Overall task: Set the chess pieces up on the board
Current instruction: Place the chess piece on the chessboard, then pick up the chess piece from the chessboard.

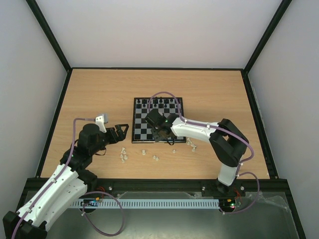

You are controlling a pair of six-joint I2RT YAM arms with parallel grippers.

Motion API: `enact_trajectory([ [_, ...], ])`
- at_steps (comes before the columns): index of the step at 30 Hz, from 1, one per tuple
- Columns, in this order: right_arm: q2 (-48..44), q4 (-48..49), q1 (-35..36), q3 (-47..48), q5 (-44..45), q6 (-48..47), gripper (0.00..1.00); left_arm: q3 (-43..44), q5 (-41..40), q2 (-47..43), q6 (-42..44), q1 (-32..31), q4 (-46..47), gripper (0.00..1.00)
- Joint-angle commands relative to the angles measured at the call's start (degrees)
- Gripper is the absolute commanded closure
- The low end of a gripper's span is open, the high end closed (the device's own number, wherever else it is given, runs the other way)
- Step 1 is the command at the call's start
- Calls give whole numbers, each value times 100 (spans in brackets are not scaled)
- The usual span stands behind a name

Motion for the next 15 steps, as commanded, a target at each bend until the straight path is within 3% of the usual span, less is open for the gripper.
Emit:
enact_trajectory([
  [1,-492,-264,-108,73,-10,18,58,-74,-41,0,-13,-33,-52,1],
  [7,-1044,-301,-1009,225,-142,-174,49,-95,-63,94,9,-32,10,0],
  [15,-328,-219,-1858,612,-410,-374,54,-114,-59,194,16,-32,77,1],
])
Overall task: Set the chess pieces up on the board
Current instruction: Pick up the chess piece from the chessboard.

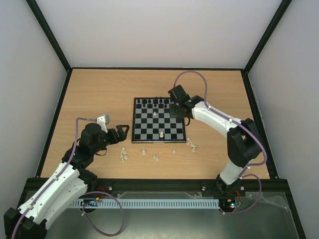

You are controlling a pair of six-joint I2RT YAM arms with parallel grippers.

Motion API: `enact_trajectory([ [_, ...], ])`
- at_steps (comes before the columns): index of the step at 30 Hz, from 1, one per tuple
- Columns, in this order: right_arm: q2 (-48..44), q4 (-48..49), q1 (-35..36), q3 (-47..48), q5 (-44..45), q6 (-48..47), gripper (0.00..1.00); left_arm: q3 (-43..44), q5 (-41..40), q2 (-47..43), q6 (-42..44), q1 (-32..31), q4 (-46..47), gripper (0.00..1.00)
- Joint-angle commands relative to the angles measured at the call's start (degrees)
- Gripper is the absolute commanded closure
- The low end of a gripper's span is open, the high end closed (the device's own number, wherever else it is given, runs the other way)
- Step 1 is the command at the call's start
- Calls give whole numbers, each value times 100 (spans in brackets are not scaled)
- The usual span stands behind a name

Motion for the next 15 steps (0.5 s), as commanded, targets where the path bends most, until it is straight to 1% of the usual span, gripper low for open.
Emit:
enact_trajectory([
  [1,597,-205,-134,355,-250,-171,55,-68,-52,4,20,-33,56,1],
  [7,1415,-213,-171,846,-375,-256,58,-49,-69,-18,25,-32,-14,0],
  [12,1748,-275,-184,1023,-325,-261,60,-56,-101,-60,32,-30,-48,1],
  [15,1856,-298,-189,1064,-295,-256,67,-68,-96,-36,32,-32,-37,1],
])
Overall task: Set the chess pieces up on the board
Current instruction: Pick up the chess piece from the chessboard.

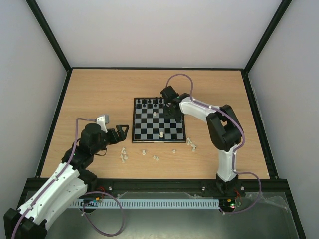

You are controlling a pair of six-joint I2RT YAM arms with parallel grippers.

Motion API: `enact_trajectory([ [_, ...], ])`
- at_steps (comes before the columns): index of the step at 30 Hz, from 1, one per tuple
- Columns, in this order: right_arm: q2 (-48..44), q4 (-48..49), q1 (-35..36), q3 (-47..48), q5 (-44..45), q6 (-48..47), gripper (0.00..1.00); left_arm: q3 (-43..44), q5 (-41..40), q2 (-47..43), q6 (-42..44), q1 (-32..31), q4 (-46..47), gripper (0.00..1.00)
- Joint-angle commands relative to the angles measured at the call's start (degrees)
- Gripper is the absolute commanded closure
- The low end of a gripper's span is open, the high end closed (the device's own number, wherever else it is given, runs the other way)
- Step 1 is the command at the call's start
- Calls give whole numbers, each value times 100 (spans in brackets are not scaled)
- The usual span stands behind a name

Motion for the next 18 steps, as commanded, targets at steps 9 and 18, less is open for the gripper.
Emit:
enact_trajectory([
  [9,135,-315,-69,142,175,-44,82,-72,-33,5,25,-31,5,0],
  [18,-605,-315,-69,-621,313,36,94,-141,17,30,4,-33,93,1],
])
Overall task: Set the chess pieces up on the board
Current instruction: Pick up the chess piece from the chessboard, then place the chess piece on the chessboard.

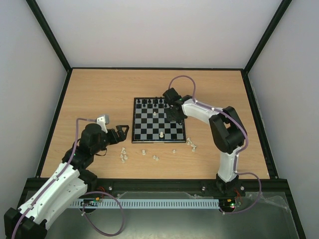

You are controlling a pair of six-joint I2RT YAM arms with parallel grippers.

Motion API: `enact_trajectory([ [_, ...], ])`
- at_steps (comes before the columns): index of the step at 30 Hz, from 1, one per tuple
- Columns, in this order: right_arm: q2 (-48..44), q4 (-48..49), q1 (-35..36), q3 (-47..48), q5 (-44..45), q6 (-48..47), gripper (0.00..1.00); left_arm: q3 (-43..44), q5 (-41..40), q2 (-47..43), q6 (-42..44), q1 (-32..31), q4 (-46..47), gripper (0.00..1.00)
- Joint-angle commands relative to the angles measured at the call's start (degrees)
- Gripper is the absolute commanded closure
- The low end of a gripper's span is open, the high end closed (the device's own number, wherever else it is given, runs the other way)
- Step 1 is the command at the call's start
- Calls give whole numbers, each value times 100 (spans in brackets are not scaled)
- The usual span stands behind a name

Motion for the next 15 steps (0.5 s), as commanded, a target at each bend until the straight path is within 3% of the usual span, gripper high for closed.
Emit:
enact_trajectory([
  [1,-656,-310,-29,-582,116,62,94,-127,27,44,6,-33,115,0],
  [8,-1434,-194,-29,-1564,-74,141,94,-183,88,202,6,-32,293,0],
  [15,-1515,-36,-6,-1845,-330,153,94,-181,91,271,-2,-32,339,1],
])
